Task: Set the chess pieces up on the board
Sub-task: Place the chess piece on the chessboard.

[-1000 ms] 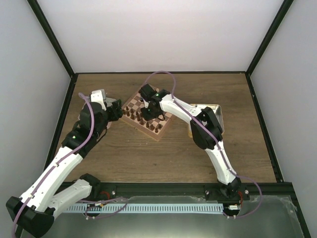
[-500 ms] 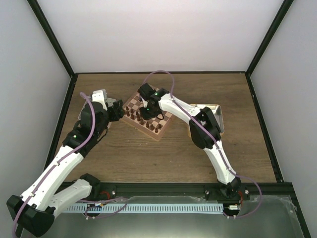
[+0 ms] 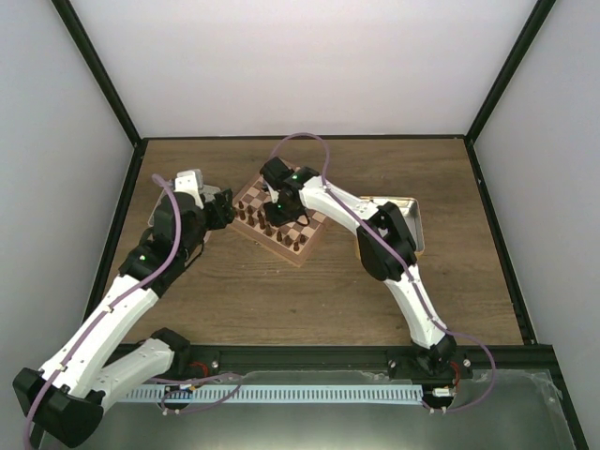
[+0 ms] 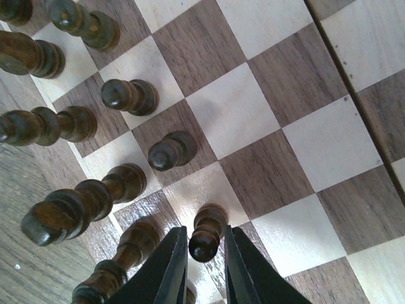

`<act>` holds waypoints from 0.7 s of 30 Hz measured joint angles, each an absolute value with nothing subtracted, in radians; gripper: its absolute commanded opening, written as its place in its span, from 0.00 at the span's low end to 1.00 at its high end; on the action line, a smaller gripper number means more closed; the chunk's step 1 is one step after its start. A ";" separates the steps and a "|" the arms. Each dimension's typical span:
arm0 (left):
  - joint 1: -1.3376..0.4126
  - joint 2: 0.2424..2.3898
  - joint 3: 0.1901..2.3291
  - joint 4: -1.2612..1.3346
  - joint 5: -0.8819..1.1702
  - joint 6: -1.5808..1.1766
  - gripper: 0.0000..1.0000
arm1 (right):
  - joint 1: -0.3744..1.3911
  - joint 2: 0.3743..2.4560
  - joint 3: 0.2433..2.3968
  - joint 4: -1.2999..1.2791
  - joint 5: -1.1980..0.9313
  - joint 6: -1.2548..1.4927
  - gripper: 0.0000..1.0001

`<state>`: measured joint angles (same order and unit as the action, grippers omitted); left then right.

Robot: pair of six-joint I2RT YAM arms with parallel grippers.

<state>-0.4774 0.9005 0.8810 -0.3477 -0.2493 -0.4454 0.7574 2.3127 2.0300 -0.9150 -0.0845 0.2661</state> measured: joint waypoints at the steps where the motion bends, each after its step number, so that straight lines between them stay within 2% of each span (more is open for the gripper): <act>1: -0.477 0.901 0.881 -0.348 -0.249 -0.445 0.74 | 0.757 2.313 2.033 -0.915 -0.084 0.266 0.22; 11: -0.477 0.901 0.881 -0.348 -0.249 -0.445 0.74 | 0.757 2.294 2.029 -0.885 -0.068 0.300 0.30; 15: -0.477 0.901 0.881 -0.348 -0.249 -0.445 0.75 | 0.756 2.209 1.967 -0.841 -0.049 0.330 0.32; 21: -0.477 0.901 0.881 -0.348 -0.243 -0.445 0.75 | 0.748 2.055 1.856 -0.756 -0.031 0.358 0.40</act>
